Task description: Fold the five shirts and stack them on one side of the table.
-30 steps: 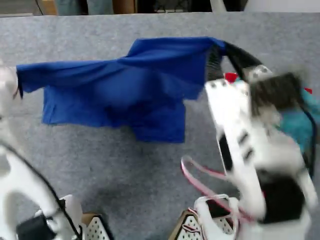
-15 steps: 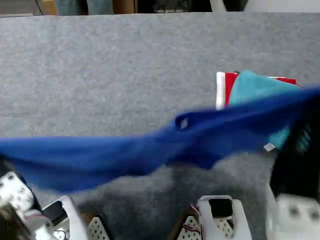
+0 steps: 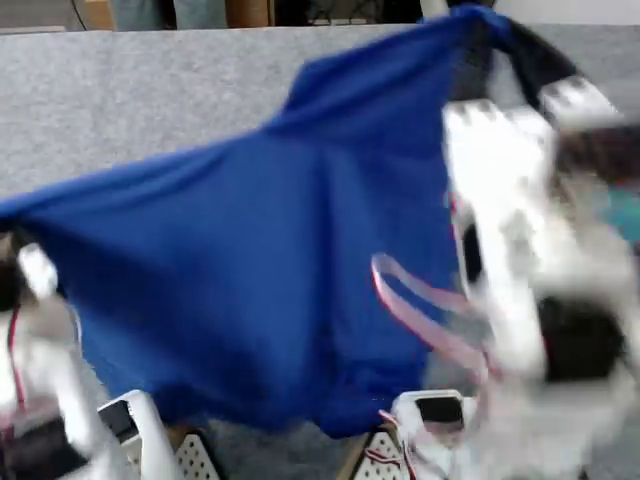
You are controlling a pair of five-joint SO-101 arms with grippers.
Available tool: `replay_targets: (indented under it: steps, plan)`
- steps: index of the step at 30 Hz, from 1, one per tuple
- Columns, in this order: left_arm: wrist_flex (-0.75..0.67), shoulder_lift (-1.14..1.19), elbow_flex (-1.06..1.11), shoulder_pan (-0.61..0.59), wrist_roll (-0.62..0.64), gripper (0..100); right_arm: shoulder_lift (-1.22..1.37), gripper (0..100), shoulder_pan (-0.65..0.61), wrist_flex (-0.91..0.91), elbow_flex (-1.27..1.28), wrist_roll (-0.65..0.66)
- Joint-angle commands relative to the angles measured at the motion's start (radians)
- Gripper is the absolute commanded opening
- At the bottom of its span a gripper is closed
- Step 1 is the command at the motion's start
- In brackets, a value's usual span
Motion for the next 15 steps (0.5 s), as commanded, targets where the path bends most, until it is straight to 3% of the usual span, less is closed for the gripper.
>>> replay_targets:
  steps: [1, 3, 6, 10, 15]
  plan:
    - [-0.557, 0.137, 0.277, 0.054, -0.006, 3, 0.110, 1.3, -0.021, -0.293, 0.183, -0.006]
    - [-0.721, 0.290, 0.254, 0.058, -0.006, 3, 0.202, 1.3, -0.034, -0.457, 0.237, -0.006]
    - [-0.790, 0.563, 0.067, 0.056, -0.002, 3, 0.360, 1.3, -0.034, -0.580, 0.206, -0.005]
    - [-0.779, 0.865, -0.228, 0.056, 0.000, 3, 0.544, 1.3, -0.037, -0.468, 0.002, -0.006]
    - [-0.580, 0.974, -0.433, 0.082, -0.006, 3, 0.680, 1.3, -0.041, -0.269, -0.232, -0.006]
